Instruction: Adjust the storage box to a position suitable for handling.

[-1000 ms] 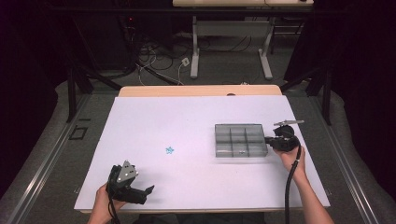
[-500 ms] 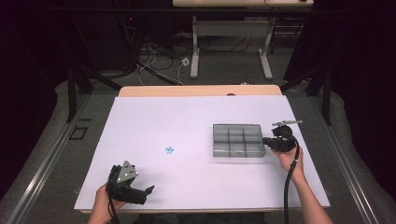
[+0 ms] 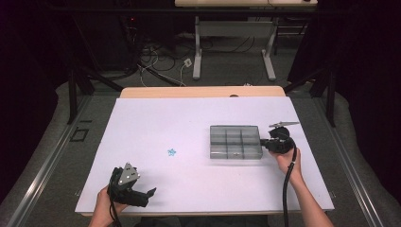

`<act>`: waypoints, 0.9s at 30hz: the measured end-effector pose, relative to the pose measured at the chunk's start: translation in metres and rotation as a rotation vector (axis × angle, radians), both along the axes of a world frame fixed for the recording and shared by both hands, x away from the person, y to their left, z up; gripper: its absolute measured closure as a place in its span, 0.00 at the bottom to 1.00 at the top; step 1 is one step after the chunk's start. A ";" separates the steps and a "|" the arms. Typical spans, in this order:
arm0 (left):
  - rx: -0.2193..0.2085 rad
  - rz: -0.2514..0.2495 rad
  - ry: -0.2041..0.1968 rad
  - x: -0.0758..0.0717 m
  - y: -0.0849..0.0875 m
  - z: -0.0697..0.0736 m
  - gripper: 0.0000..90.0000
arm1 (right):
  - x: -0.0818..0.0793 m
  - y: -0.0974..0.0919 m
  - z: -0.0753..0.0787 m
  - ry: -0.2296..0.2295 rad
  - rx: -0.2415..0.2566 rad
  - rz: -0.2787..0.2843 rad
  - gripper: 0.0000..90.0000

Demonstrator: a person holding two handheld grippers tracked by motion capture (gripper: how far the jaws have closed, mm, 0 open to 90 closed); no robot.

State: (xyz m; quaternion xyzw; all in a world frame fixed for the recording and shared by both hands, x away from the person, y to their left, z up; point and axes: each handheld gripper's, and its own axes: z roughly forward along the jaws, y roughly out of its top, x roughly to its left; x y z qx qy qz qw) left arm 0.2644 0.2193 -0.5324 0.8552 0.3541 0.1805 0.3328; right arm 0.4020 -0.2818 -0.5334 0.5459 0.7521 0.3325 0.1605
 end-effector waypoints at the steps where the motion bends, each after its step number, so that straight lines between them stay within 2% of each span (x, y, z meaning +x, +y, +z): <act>1: 0.000 0.000 0.000 0.000 0.000 0.000 0.00 | 0.000 0.002 0.000 0.003 0.006 0.000 1.00; 9: -0.003 0.000 -0.003 0.000 0.000 0.000 0.00 | 0.003 0.007 0.000 -0.007 -0.006 0.020 1.00; 13: 0.006 -0.010 0.014 0.000 0.001 0.002 0.00 | 0.004 0.013 0.000 -0.002 -0.002 0.029 1.00; 18: 0.009 -0.008 0.014 0.000 0.002 0.002 0.00 | 0.007 0.021 -0.001 -0.011 0.001 0.041 1.00; 23: 0.008 -0.009 0.015 0.000 0.002 0.002 0.00 | 0.008 0.029 -0.001 -0.003 0.006 0.053 1.00; 26: 0.008 -0.010 0.014 0.000 0.001 0.002 0.00 | 0.009 0.032 -0.001 -0.002 0.012 0.061 1.00; 27: -0.005 0.001 0.000 0.000 0.000 0.000 0.00 | 0.009 0.033 -0.002 -0.012 0.010 0.067 1.00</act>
